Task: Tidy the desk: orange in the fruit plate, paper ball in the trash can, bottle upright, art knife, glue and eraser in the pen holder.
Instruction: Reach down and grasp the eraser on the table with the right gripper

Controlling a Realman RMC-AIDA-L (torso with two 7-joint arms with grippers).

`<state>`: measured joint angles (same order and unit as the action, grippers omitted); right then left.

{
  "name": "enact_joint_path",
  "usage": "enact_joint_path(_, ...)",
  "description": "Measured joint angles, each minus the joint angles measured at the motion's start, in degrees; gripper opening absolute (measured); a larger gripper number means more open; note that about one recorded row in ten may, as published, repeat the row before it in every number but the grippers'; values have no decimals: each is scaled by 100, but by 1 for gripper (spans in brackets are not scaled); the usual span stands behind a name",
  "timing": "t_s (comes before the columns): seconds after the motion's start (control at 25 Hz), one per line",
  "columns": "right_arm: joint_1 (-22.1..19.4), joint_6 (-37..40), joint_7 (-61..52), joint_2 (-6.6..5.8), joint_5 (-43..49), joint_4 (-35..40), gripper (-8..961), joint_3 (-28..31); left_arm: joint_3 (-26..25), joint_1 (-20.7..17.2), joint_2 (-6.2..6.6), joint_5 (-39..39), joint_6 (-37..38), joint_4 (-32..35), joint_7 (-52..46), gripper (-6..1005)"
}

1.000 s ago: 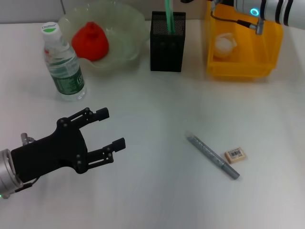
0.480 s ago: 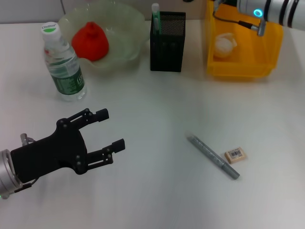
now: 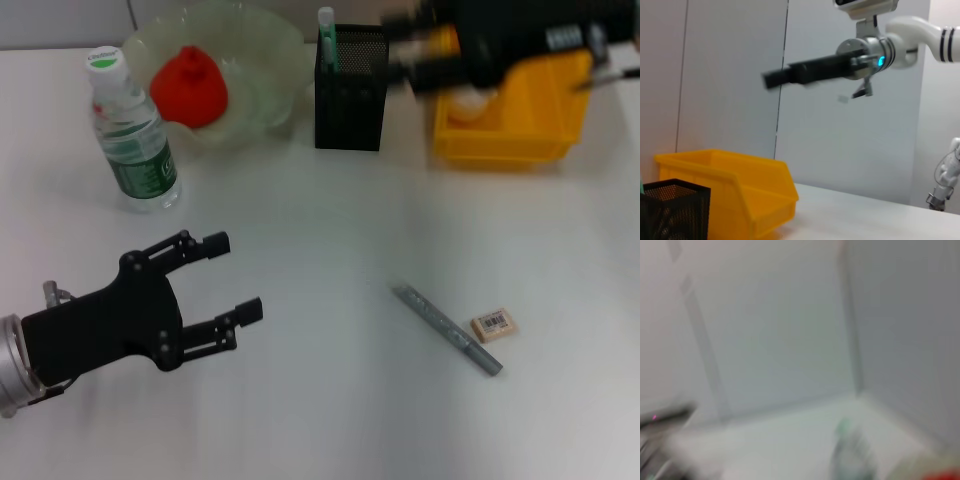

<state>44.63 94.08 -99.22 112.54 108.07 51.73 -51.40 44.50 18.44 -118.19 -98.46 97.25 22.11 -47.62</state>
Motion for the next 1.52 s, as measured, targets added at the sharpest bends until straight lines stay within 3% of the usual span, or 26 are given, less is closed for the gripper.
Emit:
enact_joint_path(0.12,125,832,-161,-48,1121,325,601,32,49,-7,26,-122,2,56,-44,813)
enact_joint_path(0.24,327,1211,-310,-5,2167,360,600,-95,61,-14,54,-234,23,78,-78,813)
enact_joint_path(0.32,424,1324,-325,105,3018,355,600,-415,62,-9,61,-343,17,84,-80,813)
enact_joint_path(0.6,446,1222,-292,309,3871,470,598,-1060,63,16,43,-714,-10,385,-238,813)
enact_joint_path(0.76,450,1067,-291,531,4388,492,597,-1486,85,-7,10,-916,1,741,-386,813)
enact_joint_path(0.92,448,856,-292,638,4618,474,596,-1872,71,22,14,-960,-38,765,-428,813)
enact_joint_path(1.12,407,409,-290,675,4594,432,595,-2459,60,19,9,-962,-26,770,-432,813)
enact_joint_path(1.52,447,128,-136,685,4398,236,550,-2789,50,-24,-4,-931,4,773,-435,813)
